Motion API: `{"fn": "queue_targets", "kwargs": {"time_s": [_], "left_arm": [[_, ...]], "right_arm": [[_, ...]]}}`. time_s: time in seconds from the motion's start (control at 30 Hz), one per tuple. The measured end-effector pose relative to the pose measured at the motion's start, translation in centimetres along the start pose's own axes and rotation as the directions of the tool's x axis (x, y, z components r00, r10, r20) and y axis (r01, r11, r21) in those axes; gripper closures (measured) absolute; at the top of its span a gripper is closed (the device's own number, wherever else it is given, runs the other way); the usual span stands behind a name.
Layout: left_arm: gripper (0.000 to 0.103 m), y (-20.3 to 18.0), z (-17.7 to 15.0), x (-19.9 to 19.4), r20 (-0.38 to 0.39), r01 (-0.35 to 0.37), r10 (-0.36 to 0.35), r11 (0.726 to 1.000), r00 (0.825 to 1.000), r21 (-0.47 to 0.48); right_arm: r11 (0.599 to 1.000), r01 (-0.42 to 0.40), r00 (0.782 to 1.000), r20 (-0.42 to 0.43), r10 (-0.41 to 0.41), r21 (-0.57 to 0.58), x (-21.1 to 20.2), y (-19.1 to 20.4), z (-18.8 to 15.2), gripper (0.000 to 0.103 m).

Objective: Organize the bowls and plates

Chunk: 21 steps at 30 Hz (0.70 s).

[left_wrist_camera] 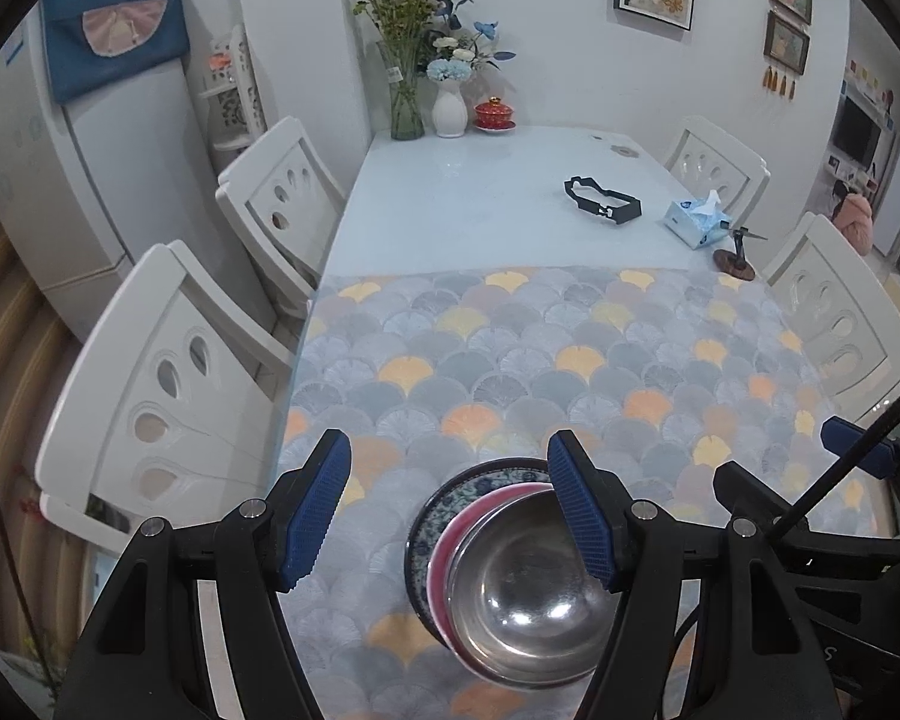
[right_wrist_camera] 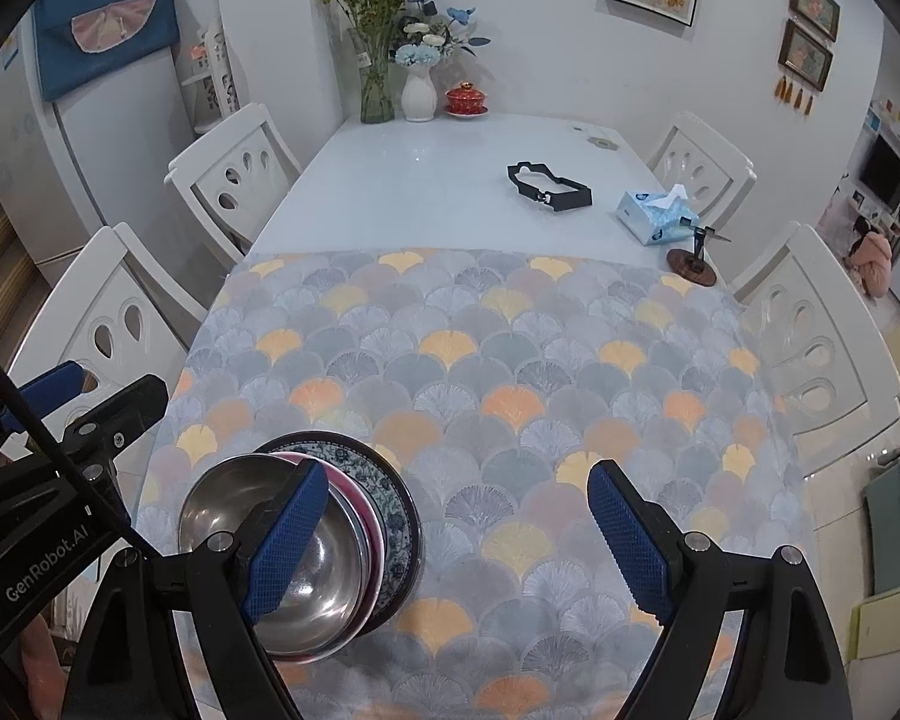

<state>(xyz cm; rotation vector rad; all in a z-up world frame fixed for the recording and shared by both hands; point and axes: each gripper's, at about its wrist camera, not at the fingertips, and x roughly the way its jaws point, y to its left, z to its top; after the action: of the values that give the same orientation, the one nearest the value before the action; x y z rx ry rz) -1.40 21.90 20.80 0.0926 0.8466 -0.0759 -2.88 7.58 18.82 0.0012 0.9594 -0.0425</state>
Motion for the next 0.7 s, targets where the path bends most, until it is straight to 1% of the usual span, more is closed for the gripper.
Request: {"fn": "queue_targets", "kwargs": {"time_s": [0.1, 0.27, 0.33, 0.4, 0.57, 0.7], "left_arm": [[0.032, -0.02, -0.03, 0.19, -0.013, -0.008, 0.008, 1.000, 1.000, 0.000], [0.032, 0.44, -0.20, 0.39, -0.028, -0.008, 0.007, 1.000, 1.000, -0.027], [0.032, 0.50, -0.26, 0.43, -0.032, -0.019, 0.018, 0.999, 0.999, -0.030], [0.032, 0.38, -0.39, 0.39, -0.028, -0.043, 0.042, 0.999, 0.999, -0.025], [0.032, -0.02, -0.36, -0.02, -0.010, -0.065, 0.065, 0.998, 0.998, 0.002], [0.032, -0.03, -0.38, -0.01, -0.018, -0.060, 0.060, 0.998, 0.998, 0.004]], "right_arm": [[1.000, 0.000, 1.000, -0.001, 0.000, 0.002, -0.01, -0.02, -0.16, 0.016], [1.000, 0.001, 1.000, -0.003, -0.001, 0.002, 0.04, -0.16, -0.39, 0.016], [1.000, 0.000, 1.000, -0.007, 0.000, 0.004, 0.14, -0.22, -0.46, 0.016], [1.000, 0.000, 1.000, -0.009, 0.000, 0.003, 0.15, -0.22, -0.58, 0.016], [1.000, -0.001, 1.000, -0.009, 0.001, 0.002, 0.04, -0.10, -0.70, 0.016], [1.000, -0.004, 1.000, -0.013, 0.004, 0.006, 0.07, -0.24, -0.72, 0.016]]}}
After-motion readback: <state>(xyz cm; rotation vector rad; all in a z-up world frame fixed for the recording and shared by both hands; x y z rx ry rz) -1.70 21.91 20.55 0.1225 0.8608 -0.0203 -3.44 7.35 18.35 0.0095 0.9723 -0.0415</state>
